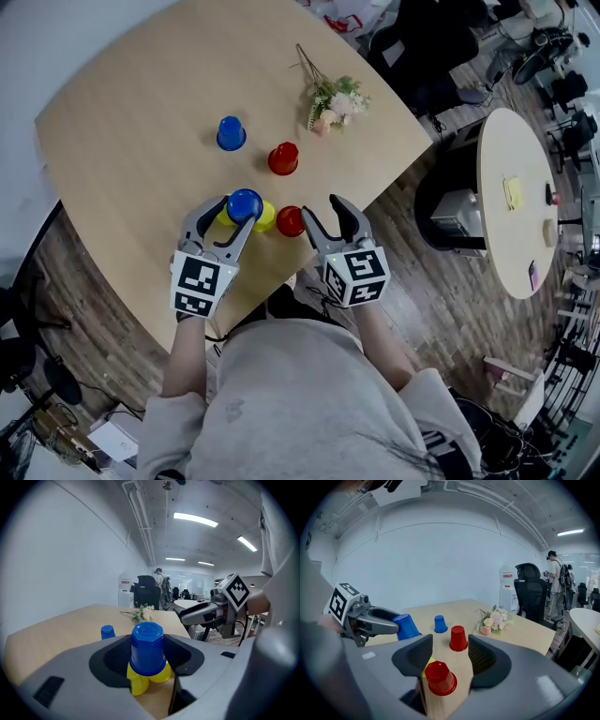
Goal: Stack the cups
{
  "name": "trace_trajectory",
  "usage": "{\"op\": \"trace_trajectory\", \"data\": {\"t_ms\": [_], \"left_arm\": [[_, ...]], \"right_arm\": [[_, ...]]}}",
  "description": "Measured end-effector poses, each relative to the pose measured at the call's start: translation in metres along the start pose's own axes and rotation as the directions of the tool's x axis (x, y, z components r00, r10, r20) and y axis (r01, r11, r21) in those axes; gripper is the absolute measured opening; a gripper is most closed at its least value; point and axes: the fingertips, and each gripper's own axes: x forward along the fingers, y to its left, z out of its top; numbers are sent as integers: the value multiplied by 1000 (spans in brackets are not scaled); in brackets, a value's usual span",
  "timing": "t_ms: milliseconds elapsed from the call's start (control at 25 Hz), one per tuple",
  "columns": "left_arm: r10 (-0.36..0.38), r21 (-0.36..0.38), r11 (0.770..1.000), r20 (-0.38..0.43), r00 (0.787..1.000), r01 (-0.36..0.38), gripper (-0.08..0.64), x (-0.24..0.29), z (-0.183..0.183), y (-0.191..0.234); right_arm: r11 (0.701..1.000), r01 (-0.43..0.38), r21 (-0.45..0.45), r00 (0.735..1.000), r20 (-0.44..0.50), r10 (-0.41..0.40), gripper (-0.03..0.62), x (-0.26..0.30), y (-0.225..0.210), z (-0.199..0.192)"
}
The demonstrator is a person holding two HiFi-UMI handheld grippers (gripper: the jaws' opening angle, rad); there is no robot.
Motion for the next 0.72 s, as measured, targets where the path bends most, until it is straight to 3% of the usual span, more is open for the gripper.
{"op": "trace_trajectory", "data": {"t_ms": [440,720], "left_arm": [[2,37,999,-32,999,-1,218,7,-10,-8],[46,-28,999,57,997,-45,219,-17,7,-1]], "right_arm": [[1000,3,11,1000,-2,-3,249,-8,-7,-3],[996,-71,-56,997,-44,69,249,21,-18,13]]}}
